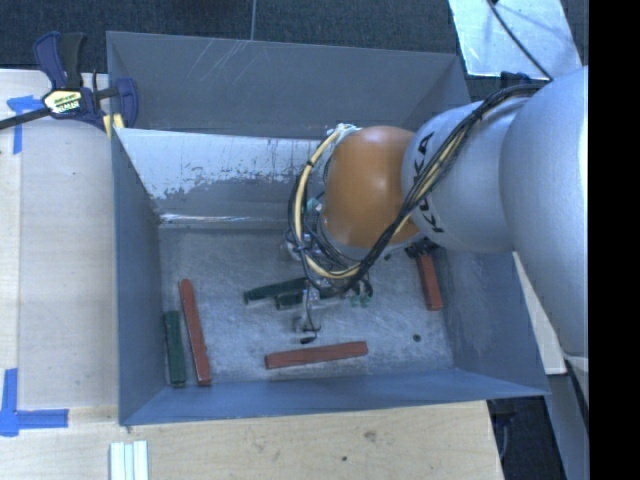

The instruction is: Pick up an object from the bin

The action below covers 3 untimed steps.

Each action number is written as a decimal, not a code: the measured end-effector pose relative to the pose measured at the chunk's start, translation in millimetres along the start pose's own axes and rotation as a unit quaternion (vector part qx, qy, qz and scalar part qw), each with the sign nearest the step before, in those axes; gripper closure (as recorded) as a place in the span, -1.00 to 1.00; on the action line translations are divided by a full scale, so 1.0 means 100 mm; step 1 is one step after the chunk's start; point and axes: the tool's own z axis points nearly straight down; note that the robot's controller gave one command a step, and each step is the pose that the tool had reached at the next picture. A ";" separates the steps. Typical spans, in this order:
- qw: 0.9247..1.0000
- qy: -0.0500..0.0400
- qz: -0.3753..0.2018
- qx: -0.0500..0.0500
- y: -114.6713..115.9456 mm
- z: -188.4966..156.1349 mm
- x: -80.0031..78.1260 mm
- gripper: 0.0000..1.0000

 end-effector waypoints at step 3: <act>1.000 -0.002 0.002 -0.001 -0.01 -0.01 -0.03 -1.00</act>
Offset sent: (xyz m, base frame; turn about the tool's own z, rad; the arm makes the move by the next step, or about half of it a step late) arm 0.0000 0.0000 0.0000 0.0000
